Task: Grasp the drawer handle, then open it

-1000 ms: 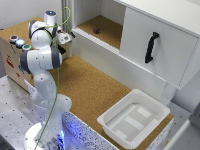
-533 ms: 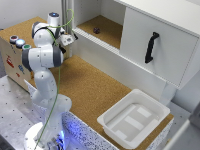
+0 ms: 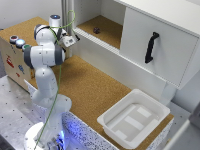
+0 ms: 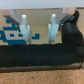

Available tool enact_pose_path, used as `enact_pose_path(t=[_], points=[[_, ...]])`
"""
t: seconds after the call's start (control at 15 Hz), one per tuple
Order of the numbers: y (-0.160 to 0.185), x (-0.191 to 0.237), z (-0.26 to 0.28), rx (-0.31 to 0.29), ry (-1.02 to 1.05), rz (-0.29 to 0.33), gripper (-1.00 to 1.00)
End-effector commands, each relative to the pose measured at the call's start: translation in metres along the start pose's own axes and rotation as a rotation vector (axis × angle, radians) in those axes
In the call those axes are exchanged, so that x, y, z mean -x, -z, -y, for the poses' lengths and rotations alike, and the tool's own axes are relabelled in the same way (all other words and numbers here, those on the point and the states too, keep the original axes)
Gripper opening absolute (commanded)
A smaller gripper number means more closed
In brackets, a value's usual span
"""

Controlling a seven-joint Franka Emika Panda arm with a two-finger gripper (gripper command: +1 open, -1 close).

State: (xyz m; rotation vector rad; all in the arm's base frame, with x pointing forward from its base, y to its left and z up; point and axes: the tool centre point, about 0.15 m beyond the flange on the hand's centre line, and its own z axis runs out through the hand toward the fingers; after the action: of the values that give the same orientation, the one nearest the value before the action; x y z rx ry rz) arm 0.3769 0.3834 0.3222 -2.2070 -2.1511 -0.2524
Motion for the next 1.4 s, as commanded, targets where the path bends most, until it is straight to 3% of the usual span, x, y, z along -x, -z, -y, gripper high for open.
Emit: enact_pose_path(t=[0.0, 0.4, 1.33], points=[[-0.001, 0.013, -0.009, 0.018, 0.008, 0.057, -1.0], [0.012, 0.043, -0.003, -0.004, -0.021, 0.066, -1.0], [0.011, 0.134, -0.035, 0.048, -0.078, 0.094, -1.0]])
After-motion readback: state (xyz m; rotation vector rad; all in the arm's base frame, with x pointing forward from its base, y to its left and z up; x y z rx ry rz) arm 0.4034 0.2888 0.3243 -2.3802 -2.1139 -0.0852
